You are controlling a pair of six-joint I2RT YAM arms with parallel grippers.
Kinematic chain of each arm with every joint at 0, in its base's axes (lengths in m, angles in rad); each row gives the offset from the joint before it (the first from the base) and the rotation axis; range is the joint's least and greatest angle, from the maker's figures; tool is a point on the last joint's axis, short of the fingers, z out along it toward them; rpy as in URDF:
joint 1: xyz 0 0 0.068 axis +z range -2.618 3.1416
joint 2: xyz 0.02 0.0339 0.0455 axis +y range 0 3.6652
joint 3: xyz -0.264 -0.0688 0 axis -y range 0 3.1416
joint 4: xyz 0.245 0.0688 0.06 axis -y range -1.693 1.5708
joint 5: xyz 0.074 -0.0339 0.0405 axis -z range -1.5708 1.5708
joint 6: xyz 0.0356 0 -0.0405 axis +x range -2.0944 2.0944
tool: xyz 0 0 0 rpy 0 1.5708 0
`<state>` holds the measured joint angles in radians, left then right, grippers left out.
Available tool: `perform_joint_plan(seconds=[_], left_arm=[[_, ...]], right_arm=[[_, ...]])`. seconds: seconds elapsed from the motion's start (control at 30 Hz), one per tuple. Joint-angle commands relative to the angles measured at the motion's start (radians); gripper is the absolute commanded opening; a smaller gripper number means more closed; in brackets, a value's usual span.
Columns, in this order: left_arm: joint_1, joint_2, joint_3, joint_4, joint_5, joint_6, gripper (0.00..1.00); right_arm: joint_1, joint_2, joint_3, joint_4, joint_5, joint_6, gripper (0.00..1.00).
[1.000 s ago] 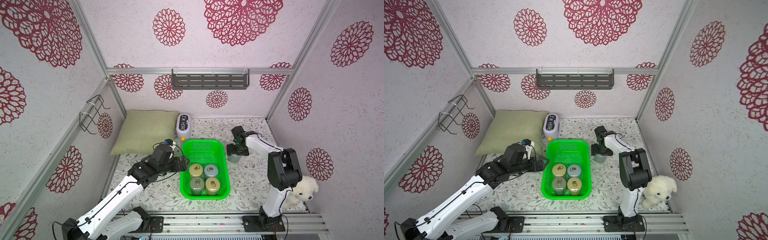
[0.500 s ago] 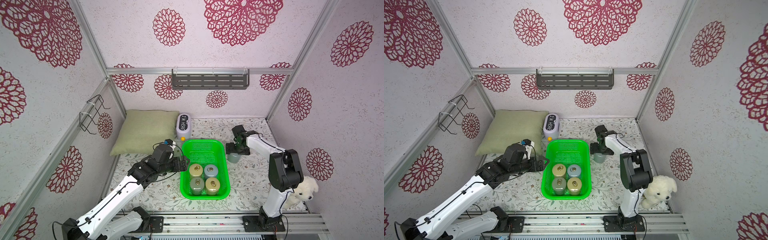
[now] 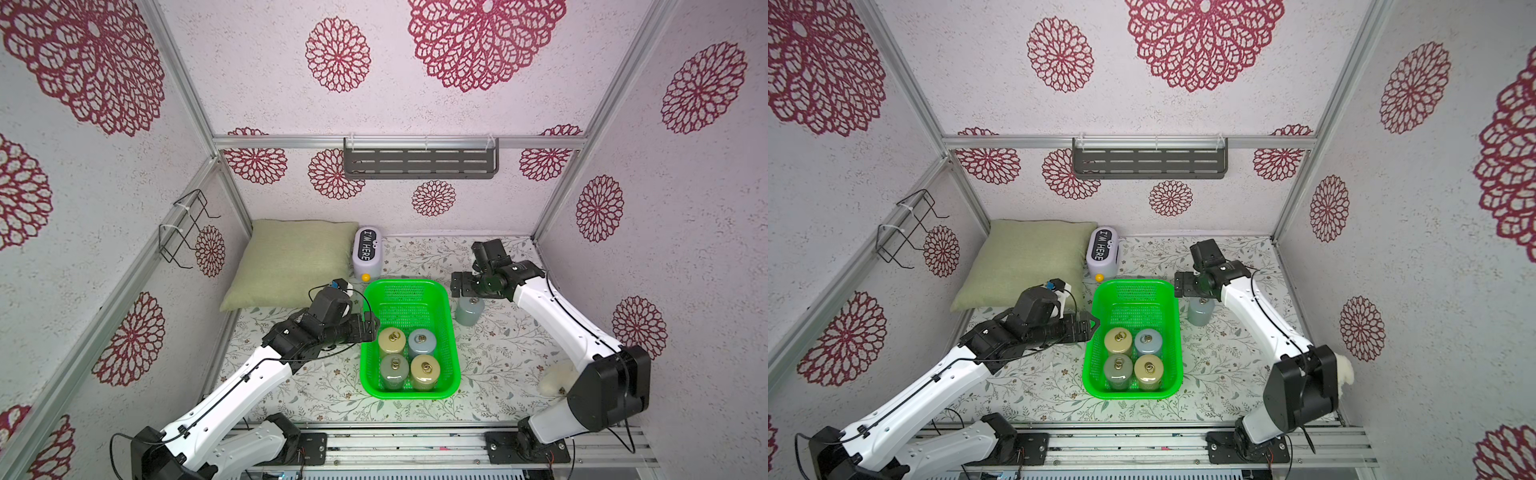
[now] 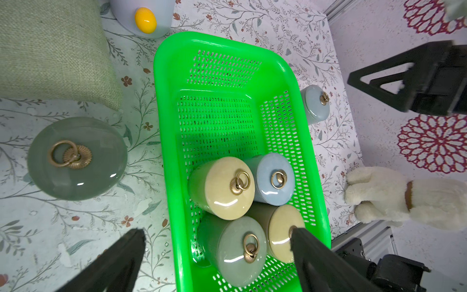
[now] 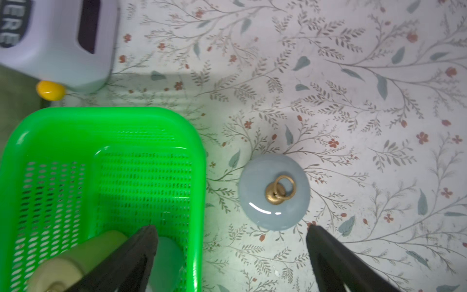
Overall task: Take the tea canister out of the basket
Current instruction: Place the tea canister at the center of the board, then pick up the tea canister from the basket.
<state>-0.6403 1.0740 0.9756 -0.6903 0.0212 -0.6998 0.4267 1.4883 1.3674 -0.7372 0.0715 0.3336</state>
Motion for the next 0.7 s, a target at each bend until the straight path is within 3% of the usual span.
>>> perform_joint_plan(seconds=[0.0,0.37,0.67], left_arm=[[-0.015,0.007,0.027,-0.009,-0.027,0.014,0.97],[-0.016,0.015,0.037,-0.026,-0.066,0.031,0.97],[-0.016,0.017,0.033,-0.03,-0.069,0.029,0.97]], right_arm=[[0.093,-0.042,-0.007,-0.047,-0.006,0.006,0.99],[0.326,-0.038,-0.102,-0.091,0.007,0.049,0.99],[0.43,0.005,-0.131,-0.087,-0.003,0.073,0.99]])
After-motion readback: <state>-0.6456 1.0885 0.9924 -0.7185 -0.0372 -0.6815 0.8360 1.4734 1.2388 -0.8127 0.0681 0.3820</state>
